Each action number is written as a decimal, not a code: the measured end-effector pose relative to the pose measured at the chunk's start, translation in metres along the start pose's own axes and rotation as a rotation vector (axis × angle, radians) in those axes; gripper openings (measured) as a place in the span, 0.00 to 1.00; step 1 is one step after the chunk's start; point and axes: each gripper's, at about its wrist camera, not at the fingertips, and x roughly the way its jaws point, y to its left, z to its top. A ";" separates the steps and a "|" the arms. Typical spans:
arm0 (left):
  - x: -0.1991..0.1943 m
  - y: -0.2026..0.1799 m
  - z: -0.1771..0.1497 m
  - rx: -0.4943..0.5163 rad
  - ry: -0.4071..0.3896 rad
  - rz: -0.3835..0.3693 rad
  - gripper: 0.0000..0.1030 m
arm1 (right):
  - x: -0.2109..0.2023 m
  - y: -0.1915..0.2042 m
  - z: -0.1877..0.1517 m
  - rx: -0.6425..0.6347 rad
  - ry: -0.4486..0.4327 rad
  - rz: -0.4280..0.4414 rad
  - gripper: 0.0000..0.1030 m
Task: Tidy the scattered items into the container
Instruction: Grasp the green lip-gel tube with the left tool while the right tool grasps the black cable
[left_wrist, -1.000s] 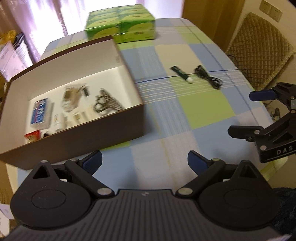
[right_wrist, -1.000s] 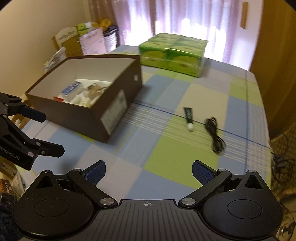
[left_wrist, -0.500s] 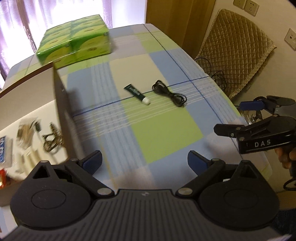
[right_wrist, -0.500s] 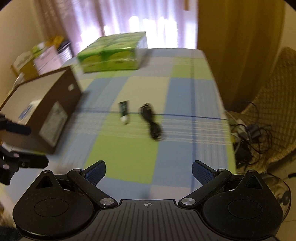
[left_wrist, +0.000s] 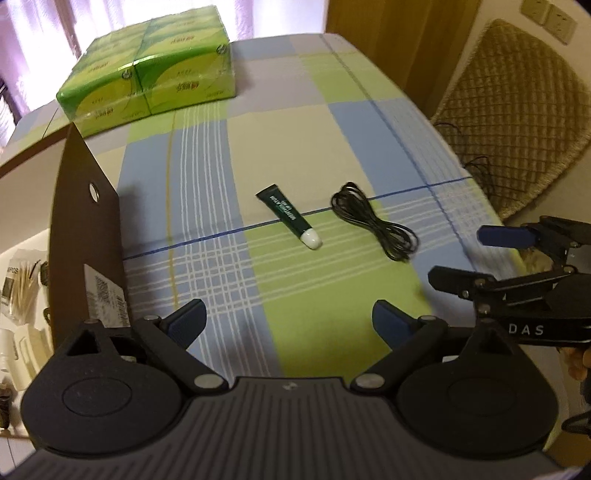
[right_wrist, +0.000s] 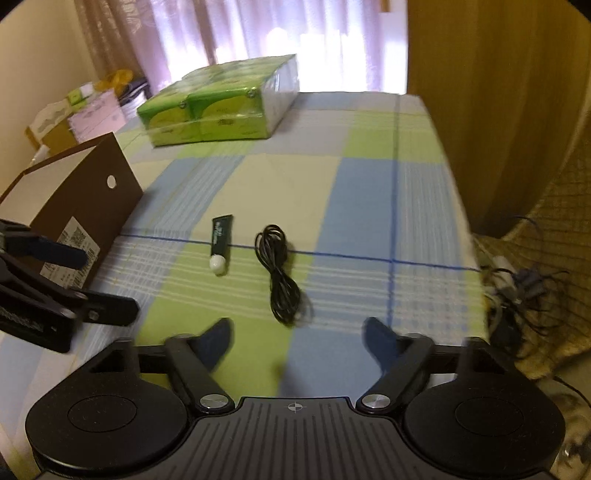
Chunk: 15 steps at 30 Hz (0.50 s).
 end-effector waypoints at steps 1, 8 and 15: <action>0.006 0.000 0.003 -0.004 0.007 0.012 0.91 | 0.006 -0.002 0.003 0.000 0.003 0.008 0.79; 0.028 0.003 0.015 -0.015 0.036 0.045 0.91 | 0.041 -0.004 0.018 -0.050 0.023 0.053 0.54; 0.040 0.006 0.025 -0.019 0.050 0.056 0.88 | 0.067 -0.009 0.026 -0.066 0.027 0.066 0.26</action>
